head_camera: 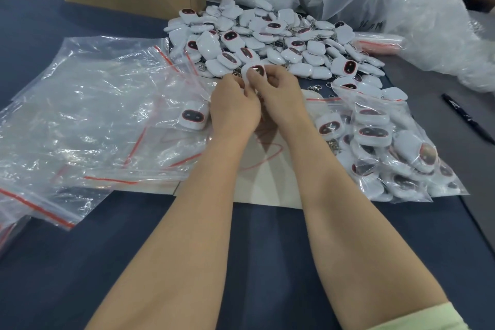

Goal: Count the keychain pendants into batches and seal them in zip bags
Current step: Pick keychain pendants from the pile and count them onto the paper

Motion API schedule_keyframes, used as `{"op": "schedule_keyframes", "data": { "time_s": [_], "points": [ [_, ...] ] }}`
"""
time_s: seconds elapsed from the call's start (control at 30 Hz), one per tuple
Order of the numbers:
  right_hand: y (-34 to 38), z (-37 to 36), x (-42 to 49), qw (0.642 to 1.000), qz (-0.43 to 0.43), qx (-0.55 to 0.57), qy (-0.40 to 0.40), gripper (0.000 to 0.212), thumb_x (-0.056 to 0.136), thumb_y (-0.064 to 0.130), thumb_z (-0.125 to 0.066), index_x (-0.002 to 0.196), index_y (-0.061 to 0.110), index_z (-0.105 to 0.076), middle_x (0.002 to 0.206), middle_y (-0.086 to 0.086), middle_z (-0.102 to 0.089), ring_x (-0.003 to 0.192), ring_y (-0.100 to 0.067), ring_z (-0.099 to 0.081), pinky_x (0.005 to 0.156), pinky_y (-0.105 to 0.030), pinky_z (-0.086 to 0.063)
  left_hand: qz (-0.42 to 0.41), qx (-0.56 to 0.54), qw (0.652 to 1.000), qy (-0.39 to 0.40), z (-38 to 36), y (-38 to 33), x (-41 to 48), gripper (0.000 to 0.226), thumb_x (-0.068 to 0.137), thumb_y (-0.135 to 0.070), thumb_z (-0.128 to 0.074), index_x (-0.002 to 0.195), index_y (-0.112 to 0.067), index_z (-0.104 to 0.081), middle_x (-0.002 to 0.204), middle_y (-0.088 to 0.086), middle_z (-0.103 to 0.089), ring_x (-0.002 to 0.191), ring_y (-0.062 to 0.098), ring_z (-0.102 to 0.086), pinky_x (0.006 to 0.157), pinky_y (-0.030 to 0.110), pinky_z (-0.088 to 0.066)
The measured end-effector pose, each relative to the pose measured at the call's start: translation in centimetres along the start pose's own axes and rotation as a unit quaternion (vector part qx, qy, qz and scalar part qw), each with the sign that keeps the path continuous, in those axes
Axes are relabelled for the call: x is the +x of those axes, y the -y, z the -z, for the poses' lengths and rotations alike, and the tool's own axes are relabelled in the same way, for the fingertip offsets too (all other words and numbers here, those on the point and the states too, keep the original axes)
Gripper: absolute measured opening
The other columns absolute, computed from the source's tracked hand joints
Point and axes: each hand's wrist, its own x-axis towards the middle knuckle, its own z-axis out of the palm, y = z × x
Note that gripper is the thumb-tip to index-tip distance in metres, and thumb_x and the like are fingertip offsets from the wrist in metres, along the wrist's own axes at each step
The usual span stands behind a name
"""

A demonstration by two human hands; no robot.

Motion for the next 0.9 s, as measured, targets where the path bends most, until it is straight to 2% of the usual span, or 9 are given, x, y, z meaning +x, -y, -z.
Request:
{"op": "schedule_keyframes", "data": {
  "time_s": [0.03, 0.1, 0.17, 0.27, 0.37, 0.6, 0.73, 0.9],
  "points": [
    [-0.06, 0.14, 0.13, 1.000, -0.002, 0.010, -0.014, 0.011, 0.090, 0.021, -0.065, 0.083, 0.012, -0.062, 0.074, 0.002, -0.061, 0.066, -0.001, -0.054, 0.066, -0.019, -0.044, -0.010, 0.007, 1.000, 0.001, -0.05, 0.02, -0.04, 0.025, 0.095, -0.022, -0.048, 0.114, -0.007, -0.056, 0.117, 0.009, -0.061, 0.111, 0.026, -0.054, 0.085, 0.027, -0.036],
    [-0.17, 0.40, 0.37, 0.996, -0.018, 0.055, -0.061, 0.025, 0.092, 0.018, -0.063, 0.069, 0.019, -0.052, 0.066, 0.006, -0.051, 0.061, -0.002, -0.049, 0.064, -0.020, -0.046, -0.029, 0.024, 0.999, 0.006, -0.16, 0.09, -0.17, 0.026, 0.095, -0.023, -0.049, 0.115, -0.008, -0.056, 0.118, 0.008, -0.061, 0.112, 0.025, -0.053, 0.088, 0.029, -0.035],
    [-0.10, 0.70, 0.55, 0.977, -0.062, 0.191, -0.075, 0.024, 0.094, 0.013, -0.059, 0.072, 0.015, -0.051, 0.074, 0.000, -0.053, 0.071, -0.012, -0.056, 0.071, -0.027, -0.055, -0.048, 0.050, 0.997, 0.019, -0.29, 0.19, -0.30, 0.032, 0.093, -0.025, -0.052, 0.119, -0.007, -0.053, 0.121, 0.009, -0.059, 0.115, 0.027, -0.051, 0.093, 0.032, -0.037],
    [-0.13, 0.74, 0.68, 0.942, -0.091, 0.318, -0.063, 0.013, 0.096, 0.007, -0.054, 0.083, 0.010, -0.053, 0.086, -0.007, -0.058, 0.075, -0.017, -0.064, 0.072, -0.025, -0.057, -0.062, 0.090, 0.993, 0.042, -0.38, 0.32, -0.45, 0.038, 0.091, -0.027, -0.053, 0.122, -0.005, -0.049, 0.124, 0.012, -0.056, 0.118, 0.030, -0.049, 0.097, 0.039, -0.040],
    [-0.01, 0.39, 0.50, 0.941, -0.089, 0.321, -0.051, 0.010, 0.097, 0.005, -0.053, 0.087, 0.006, -0.056, 0.082, -0.008, -0.062, 0.070, -0.016, -0.064, 0.067, -0.023, -0.057, -0.062, 0.103, 0.991, 0.051, -0.36, 0.33, -0.49, 0.040, 0.090, -0.027, -0.054, 0.123, -0.006, -0.049, 0.125, 0.012, -0.056, 0.117, 0.031, -0.050, 0.096, 0.041, -0.041],
    [-0.10, 0.21, 0.22, 0.965, -0.050, 0.258, -0.005, 0.012, 0.095, 0.002, -0.053, 0.086, 0.008, -0.056, 0.083, -0.009, -0.064, 0.074, -0.016, -0.063, 0.071, -0.024, -0.055, -0.057, 0.099, 0.992, 0.055, -0.35, 0.17, -0.49, 0.037, 0.088, -0.027, -0.055, 0.120, -0.008, -0.052, 0.122, 0.012, -0.059, 0.116, 0.032, -0.052, 0.095, 0.043, -0.043],
    [-0.14, 0.10, 0.36, 0.960, -0.053, 0.274, 0.002, 0.013, 0.096, 0.002, -0.052, 0.085, 0.009, -0.056, 0.082, -0.009, -0.064, 0.072, -0.015, -0.063, 0.069, -0.023, -0.055, -0.059, 0.101, 0.992, 0.056, -0.40, 0.23, -0.48, 0.038, 0.088, -0.028, -0.056, 0.120, -0.008, -0.053, 0.123, 0.012, -0.059, 0.117, 0.032, -0.051, 0.095, 0.042, -0.042],
    [-0.29, 0.14, 0.86, 0.942, -0.100, 0.320, -0.028, 0.022, 0.101, 0.007, -0.043, 0.085, 0.007, -0.058, 0.085, -0.008, -0.063, 0.074, -0.017, -0.061, 0.073, -0.028, -0.054, -0.066, 0.114, 0.990, 0.056, -0.35, 0.25, -0.54, 0.037, 0.088, -0.027, -0.054, 0.119, -0.005, -0.052, 0.122, 0.014, -0.058, 0.116, 0.033, -0.050, 0.094, 0.041, -0.041]
  ]
}}
